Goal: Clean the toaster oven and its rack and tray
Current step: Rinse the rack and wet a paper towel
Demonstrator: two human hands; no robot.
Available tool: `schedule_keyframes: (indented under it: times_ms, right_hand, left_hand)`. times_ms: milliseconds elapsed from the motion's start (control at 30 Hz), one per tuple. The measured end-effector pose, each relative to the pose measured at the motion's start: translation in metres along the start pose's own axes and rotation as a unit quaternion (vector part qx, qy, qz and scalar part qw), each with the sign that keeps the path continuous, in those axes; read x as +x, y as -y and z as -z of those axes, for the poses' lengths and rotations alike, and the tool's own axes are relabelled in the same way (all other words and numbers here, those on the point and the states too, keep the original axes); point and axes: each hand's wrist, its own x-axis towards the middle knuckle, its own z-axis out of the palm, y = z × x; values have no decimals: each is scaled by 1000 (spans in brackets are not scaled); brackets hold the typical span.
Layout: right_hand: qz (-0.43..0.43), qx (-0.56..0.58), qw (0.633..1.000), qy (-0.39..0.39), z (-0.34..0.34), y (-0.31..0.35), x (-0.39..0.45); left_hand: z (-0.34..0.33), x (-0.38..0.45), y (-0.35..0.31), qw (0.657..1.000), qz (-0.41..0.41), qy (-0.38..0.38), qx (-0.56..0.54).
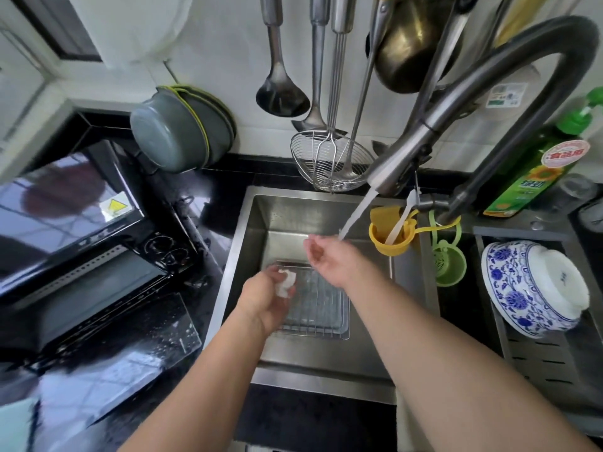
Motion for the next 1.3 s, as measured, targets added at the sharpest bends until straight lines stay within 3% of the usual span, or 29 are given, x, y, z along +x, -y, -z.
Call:
schedule_keyframes:
  times_ms: [67,133,233,400,500,633,733,833,1000,1167,1233,1300]
  right_hand:
    - [56,-195,979,-28,-9,-3,2]
    - [118,-280,952,-34,-6,-5,-1]
    - [132,-210,969,-4,18,-10,-17]
    - [142,-134,980,-34,54,-14,-39]
    - [145,-149,977,-48,63,-9,-41]
    - [173,-221,956,-91,69,-8,-34]
    - [181,-254,947,-80,64,-10,-37]
    - [201,-310,926,-75,57,-13,-33]
    - [182,-356,916,-26,46,-12,-29]
    - [166,-261,949,-67,53,-10,-21]
    - [143,-219,964,-53,56,-10,-22]
    - [131,-223,965,-34,57,-10,-24]
  left_hand:
    - [2,1,-1,1000,-19,2,1]
    - [2,6,0,1000,-23,2,-20]
    - [-16,2,-1,999,9,37,-24]
    - [-65,16,10,994,49,71,71]
    - [-78,15,14,988,62,121,69]
    - [-74,21,16,991,56,119,31]
    - [-72,19,14,990,32,123,54]
    - [-70,14,14,982,-21,98,162]
    - [-66,19,10,930,-81,36,357]
    - [-65,29,8,958,-44,24,282]
    - [-62,27,6,983,8,62,173]
    - [-60,24,4,979,19,118,164]
